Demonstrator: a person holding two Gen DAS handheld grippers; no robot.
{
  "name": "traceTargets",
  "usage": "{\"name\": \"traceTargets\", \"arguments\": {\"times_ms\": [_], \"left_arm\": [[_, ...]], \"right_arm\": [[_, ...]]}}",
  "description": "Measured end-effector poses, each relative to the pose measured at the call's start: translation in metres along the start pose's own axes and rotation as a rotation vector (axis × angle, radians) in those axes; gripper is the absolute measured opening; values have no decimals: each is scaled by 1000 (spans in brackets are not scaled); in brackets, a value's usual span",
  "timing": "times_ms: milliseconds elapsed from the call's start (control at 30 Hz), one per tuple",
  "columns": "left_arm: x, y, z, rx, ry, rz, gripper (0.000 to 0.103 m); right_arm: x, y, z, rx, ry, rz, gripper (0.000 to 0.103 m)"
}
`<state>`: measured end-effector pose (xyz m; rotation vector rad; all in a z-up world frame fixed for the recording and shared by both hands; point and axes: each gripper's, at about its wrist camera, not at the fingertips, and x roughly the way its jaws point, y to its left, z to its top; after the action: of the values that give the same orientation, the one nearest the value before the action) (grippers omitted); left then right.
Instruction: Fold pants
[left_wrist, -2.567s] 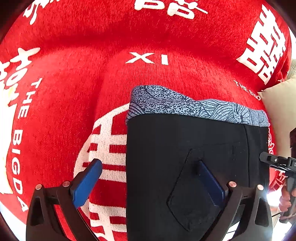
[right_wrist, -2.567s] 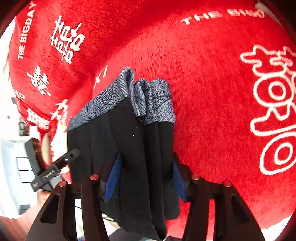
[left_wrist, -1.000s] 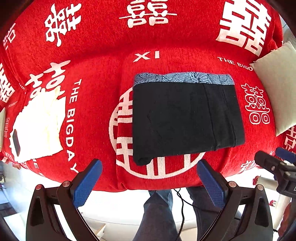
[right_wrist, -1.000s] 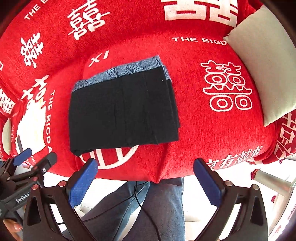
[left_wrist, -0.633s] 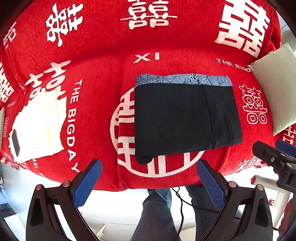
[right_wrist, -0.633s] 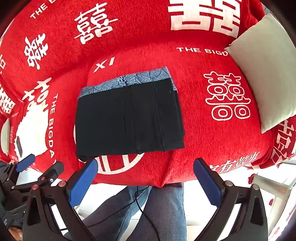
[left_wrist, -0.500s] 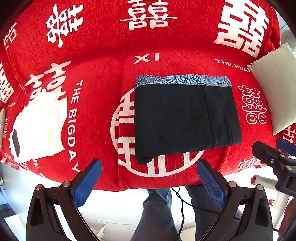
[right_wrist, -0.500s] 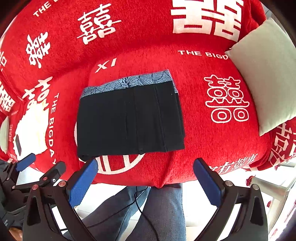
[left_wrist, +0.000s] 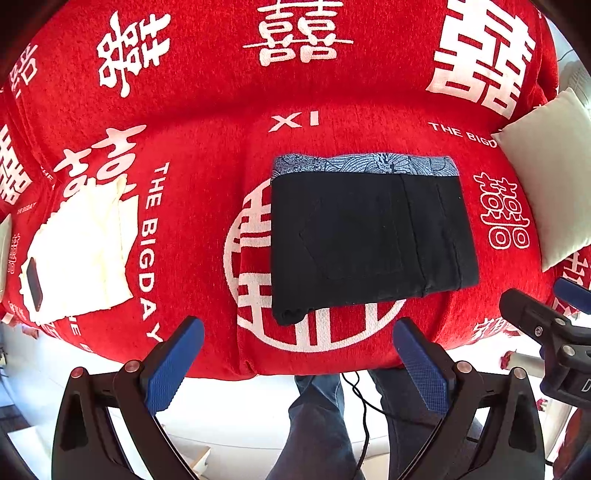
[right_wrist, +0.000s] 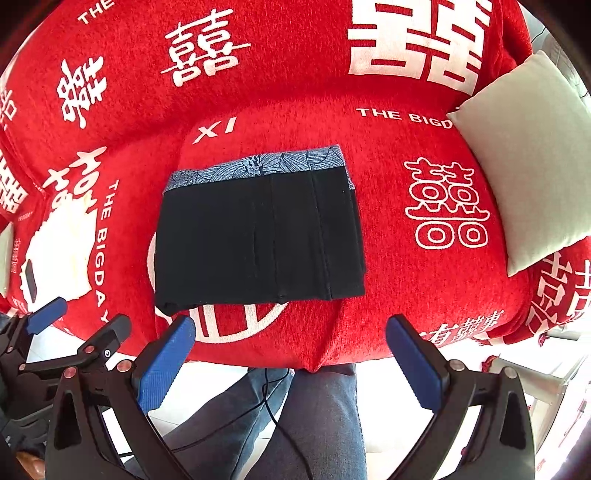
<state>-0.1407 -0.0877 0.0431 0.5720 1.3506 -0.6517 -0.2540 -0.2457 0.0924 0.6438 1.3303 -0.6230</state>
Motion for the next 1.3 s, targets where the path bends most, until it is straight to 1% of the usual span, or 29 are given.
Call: {"name": "traceTargets", "arguments": {"times_ms": [300,500,900,1100,1300], "left_arm": [[-2,-5,0,27,-12,22,103],[-1,-10,1,43,-5,34,103],[-1,-19,3,76,-14,44,103],[-1,-21,3,78,-20,43,103],[1,-20,3,73,-9,43,103]], "right_arm": [[0,0,3,-9,2,-22,103],[0,1,7,-21,-5,-40,103],[2,2,12,-33,-1,-41,103],[4,3,13,-47,1,-38,103],[5,4,14,-60,0,-35,103]]}}
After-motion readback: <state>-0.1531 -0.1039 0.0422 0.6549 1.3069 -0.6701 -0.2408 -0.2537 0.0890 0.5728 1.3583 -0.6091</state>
